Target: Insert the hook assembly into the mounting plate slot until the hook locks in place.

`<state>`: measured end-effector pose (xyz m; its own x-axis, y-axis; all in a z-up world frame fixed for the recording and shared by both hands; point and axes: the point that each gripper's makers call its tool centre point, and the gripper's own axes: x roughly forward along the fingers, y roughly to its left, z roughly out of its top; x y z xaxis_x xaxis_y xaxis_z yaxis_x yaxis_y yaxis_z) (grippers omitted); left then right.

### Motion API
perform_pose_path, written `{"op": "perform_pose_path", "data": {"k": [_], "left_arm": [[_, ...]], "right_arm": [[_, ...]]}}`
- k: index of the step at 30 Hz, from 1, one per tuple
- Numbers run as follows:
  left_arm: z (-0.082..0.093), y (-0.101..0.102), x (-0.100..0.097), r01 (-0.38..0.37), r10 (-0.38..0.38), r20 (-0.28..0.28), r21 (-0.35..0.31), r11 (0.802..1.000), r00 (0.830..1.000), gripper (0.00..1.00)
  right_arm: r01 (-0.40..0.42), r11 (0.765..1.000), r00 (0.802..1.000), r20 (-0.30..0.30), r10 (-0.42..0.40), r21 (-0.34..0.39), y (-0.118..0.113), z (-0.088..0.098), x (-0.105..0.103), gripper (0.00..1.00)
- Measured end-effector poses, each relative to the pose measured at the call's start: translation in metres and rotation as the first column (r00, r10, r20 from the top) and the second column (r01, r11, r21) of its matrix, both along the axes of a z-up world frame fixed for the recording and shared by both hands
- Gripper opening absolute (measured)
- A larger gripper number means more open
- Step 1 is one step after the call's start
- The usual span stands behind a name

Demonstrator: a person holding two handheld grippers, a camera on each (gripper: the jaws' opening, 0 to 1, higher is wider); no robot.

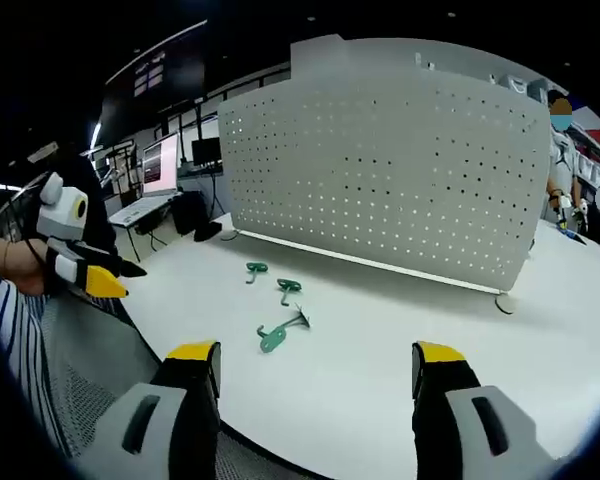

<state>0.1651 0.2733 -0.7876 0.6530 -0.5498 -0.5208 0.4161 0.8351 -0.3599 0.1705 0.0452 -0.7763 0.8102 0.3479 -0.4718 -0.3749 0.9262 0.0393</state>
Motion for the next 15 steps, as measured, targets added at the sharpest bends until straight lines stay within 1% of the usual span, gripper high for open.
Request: {"op": "perform_pose_path", "data": {"k": [12, 15], "left_arm": [[-0.0003, 0.0001, -0.0002, 0.002, -0.002, 0.002, 0.004, 1.0, 1.0, 0.89], [-0.0011, 0.0016, -0.0001, 0.002, -0.002, 0.002, 0.013, 1.0, 1.0, 0.88]], "right_arm": [[0.004, 1.0, 1.0, 0.005, -0.004, -0.019, -0.0016, -0.0001, 0.0005, 0.76], [0.003, 1.0, 1.0, 0.001, -0.003, -0.012, -0.0009, -0.0006, 0.0002, 0.76]]}}
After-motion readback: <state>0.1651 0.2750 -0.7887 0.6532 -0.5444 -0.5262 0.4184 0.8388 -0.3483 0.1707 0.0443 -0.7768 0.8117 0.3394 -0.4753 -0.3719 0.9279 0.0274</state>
